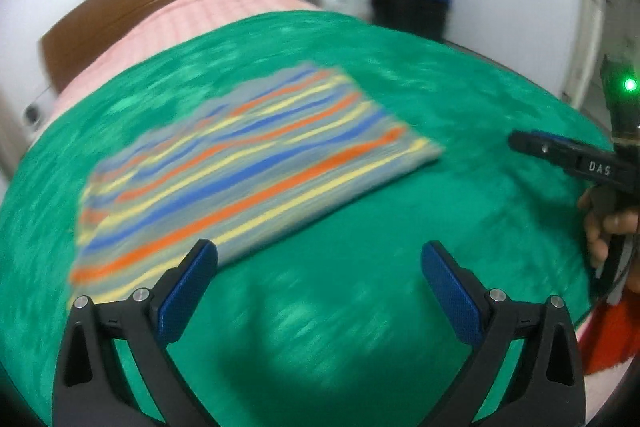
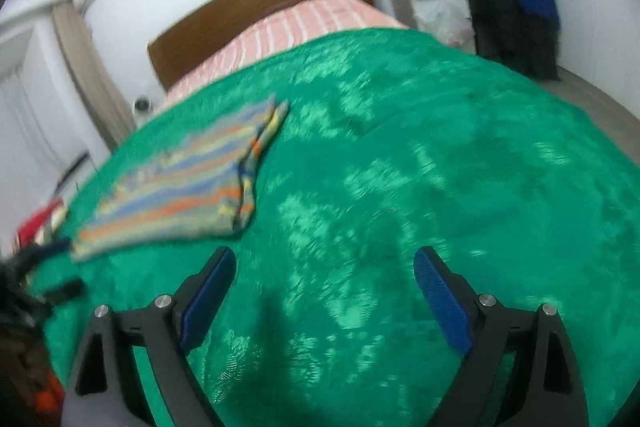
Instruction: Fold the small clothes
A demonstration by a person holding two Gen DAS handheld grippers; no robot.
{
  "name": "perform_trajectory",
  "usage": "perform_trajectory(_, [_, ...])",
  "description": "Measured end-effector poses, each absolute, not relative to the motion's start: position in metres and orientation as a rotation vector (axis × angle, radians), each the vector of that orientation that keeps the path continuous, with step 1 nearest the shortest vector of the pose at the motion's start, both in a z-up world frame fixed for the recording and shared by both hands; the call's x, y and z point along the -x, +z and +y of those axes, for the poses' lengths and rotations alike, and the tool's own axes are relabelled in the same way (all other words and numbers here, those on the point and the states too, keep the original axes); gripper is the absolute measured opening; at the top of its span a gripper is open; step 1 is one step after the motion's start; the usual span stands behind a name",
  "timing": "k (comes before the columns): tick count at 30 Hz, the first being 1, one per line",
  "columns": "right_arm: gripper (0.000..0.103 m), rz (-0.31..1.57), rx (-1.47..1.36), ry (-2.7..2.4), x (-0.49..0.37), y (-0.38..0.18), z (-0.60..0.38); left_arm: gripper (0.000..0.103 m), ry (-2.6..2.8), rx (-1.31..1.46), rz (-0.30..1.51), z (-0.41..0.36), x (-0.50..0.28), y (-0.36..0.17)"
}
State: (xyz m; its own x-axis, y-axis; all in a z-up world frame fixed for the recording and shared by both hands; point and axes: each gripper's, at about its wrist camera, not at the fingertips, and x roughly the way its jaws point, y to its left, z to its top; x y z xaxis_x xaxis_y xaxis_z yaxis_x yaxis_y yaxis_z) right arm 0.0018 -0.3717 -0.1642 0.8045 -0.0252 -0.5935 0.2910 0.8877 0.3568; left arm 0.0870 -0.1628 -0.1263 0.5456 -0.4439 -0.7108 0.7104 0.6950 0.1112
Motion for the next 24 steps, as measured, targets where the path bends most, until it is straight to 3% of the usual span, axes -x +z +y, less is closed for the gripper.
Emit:
perform_trajectory(7, [0.09,0.566,-0.476,-0.205,0.009,-0.154,-0.39,0.099,-0.805,-0.499,0.763,-0.25,-0.107,-0.152])
perform_trajectory(9, [0.09,0.582,-0.522,-0.172,0.003,-0.152,-0.398,0.074,-0.836,-0.531,0.776,-0.264,-0.11,-0.163])
perform_trajectory(10, [0.09,0.587,-0.545,-0.151,-0.003,-0.15,-0.401,0.051,-0.844,-0.546,0.777,-0.269,-0.11,-0.168])
perform_trajectory(11, [0.09,0.592,-0.574,-0.107,-0.014,-0.145,-0.406,0.015,-0.836,-0.547,0.761,-0.271,-0.109,-0.168])
perform_trajectory(12, [0.09,0.602,-0.587,-0.071,-0.024,-0.142,-0.409,0.004,-0.817,-0.54,0.749,-0.269,-0.109,-0.167])
perform_trajectory(19, [0.086,0.83,-0.718,0.231,-0.181,-0.156,-0.407,0.004,-0.868,-0.364,0.739,-0.239,-0.102,-0.146])
perform_trajectory(22, [0.06,0.91,-0.788,0.232,-0.245,-0.179,-0.402,0.004,-0.87,-0.252,0.773,-0.22,-0.109,-0.139])
perform_trajectory(24, [0.012,0.935,-0.801,0.204,-0.271,-0.184,-0.394,0.004,-0.858,-0.173,0.776,-0.197,-0.112,-0.13])
